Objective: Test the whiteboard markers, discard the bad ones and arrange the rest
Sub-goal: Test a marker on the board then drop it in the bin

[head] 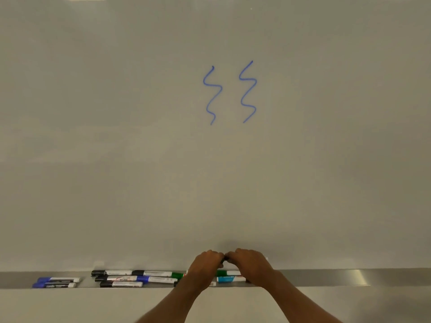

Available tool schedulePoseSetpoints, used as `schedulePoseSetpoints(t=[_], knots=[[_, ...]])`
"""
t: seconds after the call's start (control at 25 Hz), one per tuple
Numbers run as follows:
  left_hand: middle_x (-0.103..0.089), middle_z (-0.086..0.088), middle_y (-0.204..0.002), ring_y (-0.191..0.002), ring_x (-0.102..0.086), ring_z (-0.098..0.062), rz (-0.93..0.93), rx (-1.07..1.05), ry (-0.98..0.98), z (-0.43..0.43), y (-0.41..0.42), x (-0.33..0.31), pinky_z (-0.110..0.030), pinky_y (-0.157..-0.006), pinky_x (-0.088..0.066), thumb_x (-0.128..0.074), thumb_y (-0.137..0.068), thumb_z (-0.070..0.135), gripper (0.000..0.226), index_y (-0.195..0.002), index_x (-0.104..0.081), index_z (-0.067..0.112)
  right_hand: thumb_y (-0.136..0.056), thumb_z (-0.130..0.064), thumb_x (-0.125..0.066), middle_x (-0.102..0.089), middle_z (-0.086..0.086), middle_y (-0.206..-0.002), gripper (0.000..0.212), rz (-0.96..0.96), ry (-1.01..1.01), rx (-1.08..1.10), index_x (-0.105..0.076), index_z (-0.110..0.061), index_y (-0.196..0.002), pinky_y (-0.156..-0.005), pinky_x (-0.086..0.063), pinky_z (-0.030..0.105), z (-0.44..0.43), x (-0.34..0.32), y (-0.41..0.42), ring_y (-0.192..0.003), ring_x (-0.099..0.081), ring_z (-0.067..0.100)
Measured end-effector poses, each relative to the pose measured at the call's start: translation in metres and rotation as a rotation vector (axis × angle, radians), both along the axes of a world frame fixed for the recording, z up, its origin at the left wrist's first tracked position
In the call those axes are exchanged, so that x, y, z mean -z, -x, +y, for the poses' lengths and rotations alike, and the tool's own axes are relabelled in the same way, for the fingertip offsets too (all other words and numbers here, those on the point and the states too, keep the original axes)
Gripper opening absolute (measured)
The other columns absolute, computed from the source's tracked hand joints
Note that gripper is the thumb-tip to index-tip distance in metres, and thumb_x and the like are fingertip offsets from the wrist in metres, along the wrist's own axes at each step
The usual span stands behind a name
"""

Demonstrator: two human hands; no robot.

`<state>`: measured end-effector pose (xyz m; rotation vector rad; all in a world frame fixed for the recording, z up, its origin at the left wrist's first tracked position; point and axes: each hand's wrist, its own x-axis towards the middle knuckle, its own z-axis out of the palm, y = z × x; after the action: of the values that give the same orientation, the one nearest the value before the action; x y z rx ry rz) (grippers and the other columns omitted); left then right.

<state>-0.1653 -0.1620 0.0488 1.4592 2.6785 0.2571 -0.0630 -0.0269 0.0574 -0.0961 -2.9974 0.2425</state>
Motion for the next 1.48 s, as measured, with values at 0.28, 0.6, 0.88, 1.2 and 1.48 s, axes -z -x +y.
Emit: schedulePoseSetpoints(t=[0.28, 0.6, 0.88, 1.2, 1.48], knots=[[-0.058, -0.002, -0.128, -0.113, -0.056, -0.016, 0.113, -0.022, -0.29, -0.024, 0.012, -0.016, -0.026, -0.096, -0.045, -0.046, -0.098, 0.027, 0.034, -0.13, -0.05, 0.016, -0.1, -0.028, -0.039, -0.054, -0.001, -0.097, 0.024, 0.204, 0.375, 0.122, -0.035, -0.02, -0.123, -0.077, -0.046, 0.019, -0.022, -0.023, 0.008, -0.081, -0.054, 0.008], [-0.067, 0.001, -0.095, -0.085, -0.054, -0.007, 0.467, 0.057, -0.812, -0.062, 0.045, -0.103, -0.019, -0.069, -0.046, -0.07, -0.077, 0.021, 0.049, -0.122, -0.056, 0.009, -0.088, -0.029, -0.064, -0.051, -0.004, -0.075, 0.021, 0.631, 0.609, 0.042, -0.049, -0.014, -0.086, -0.06, -0.036, 0.013, -0.062, -0.138, 0.052, -0.064, -0.045, 0.005], [-0.064, -0.016, -0.103, -0.084, -0.063, -0.029, 0.753, -0.008, -0.977, -0.086, 0.092, -0.241, -0.037, -0.063, -0.053, -0.076, -0.075, 0.007, 0.051, -0.123, -0.058, 0.002, -0.089, -0.011, -0.063, -0.07, 0.002, -0.08, 0.013, 0.929, 0.867, -0.208, -0.071, -0.013, -0.099, -0.067, -0.056, 0.03, -0.104, -0.254, 0.07, -0.069, -0.068, 0.018], [-0.037, -0.015, -0.147, -0.138, -0.032, -0.03, 1.069, 0.037, -0.95, -0.102, 0.15, -0.341, -0.044, -0.111, -0.031, -0.042, -0.098, 0.024, 0.048, -0.139, -0.039, 0.0, -0.084, -0.026, -0.066, -0.065, -0.002, -0.073, 0.02, 1.257, 0.693, -0.213, -0.056, -0.015, -0.098, -0.064, -0.055, 0.036, -0.128, -0.33, 0.093, -0.065, -0.064, 0.016], [-0.03, -0.011, -0.151, -0.142, -0.024, -0.023, 1.11, 0.058, -0.946, -0.098, 0.179, -0.343, -0.041, -0.115, -0.026, -0.03, -0.103, 0.029, 0.047, -0.143, -0.031, 0.003, -0.082, -0.024, -0.062, -0.059, -0.004, -0.059, 0.019, 1.405, 0.487, -0.029, -0.053, -0.018, -0.098, -0.049, -0.05, 0.029, -0.121, -0.354, 0.138, -0.05, -0.057, 0.011]])
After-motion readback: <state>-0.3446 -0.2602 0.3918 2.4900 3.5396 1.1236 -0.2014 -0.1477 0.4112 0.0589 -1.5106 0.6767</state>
